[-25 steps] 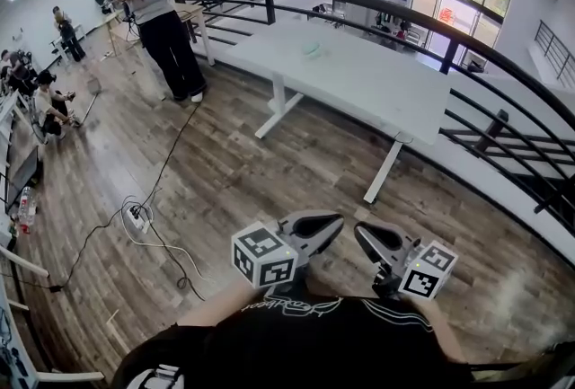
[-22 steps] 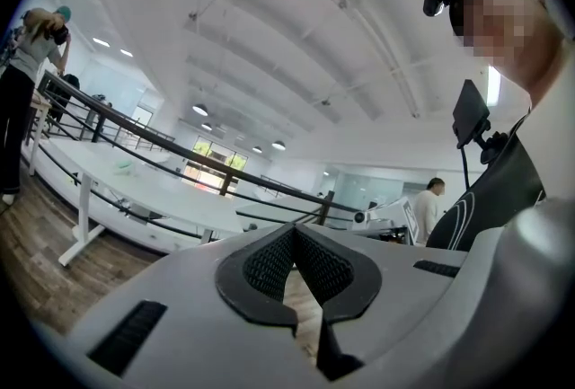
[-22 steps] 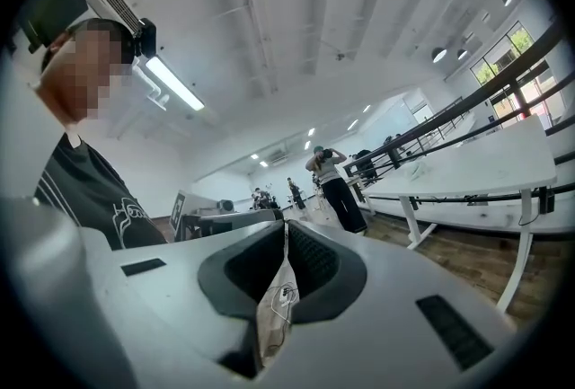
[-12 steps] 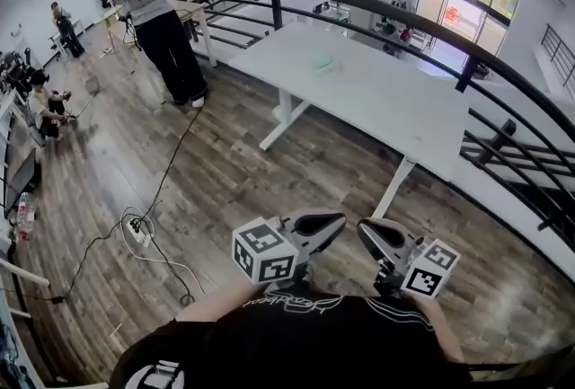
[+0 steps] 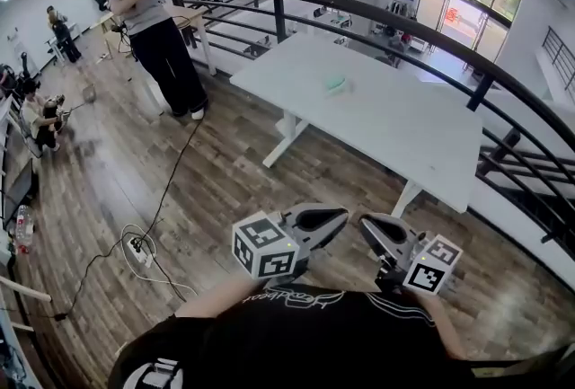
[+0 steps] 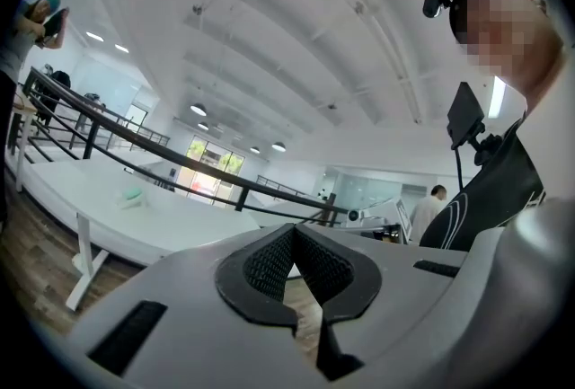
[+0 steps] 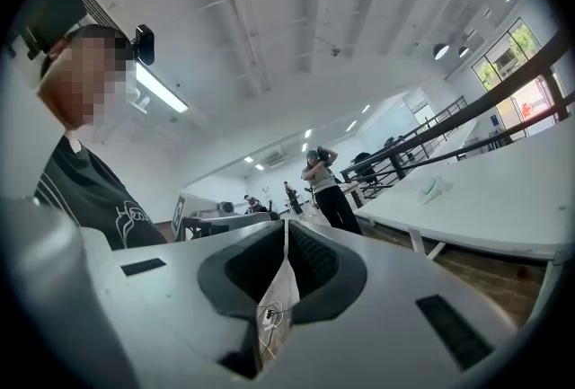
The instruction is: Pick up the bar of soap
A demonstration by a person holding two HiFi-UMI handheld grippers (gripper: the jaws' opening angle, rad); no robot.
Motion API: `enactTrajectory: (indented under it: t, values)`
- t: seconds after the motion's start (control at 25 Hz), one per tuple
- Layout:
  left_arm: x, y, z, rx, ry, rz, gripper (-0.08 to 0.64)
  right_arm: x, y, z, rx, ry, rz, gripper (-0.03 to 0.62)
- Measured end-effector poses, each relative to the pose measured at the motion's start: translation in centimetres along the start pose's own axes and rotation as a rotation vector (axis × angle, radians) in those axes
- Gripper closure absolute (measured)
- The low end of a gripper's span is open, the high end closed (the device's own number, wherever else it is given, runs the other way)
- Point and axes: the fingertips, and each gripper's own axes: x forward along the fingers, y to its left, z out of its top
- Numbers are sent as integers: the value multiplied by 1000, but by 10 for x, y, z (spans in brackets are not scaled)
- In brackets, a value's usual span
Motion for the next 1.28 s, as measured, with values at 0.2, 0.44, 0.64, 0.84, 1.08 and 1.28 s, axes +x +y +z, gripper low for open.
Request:
enactTrajectory:
  t: [0.2,0.44,0.64,0.84,1.08,1.28]
  values:
    - [-5,49,5,-3,7,7,552,42,-26,0,6,11,5,574]
    - [-16,91,10,-29,-10,20,552,75,-42,-6,19,49,-6,574]
    - [-22,112,8,-48,-14,23,552,93,-49,-9,21,68,-12,574]
    - [-25,125,4,-46,-16,35,552,101,-56,-14,19,81,-13,574]
    - [-22,137,2,-41,-15,60,552,108,-65,-13,8,87,6,574]
    - [-18,155,12,-22,-17,94,552,120,-79,-2,-5,81,34,574]
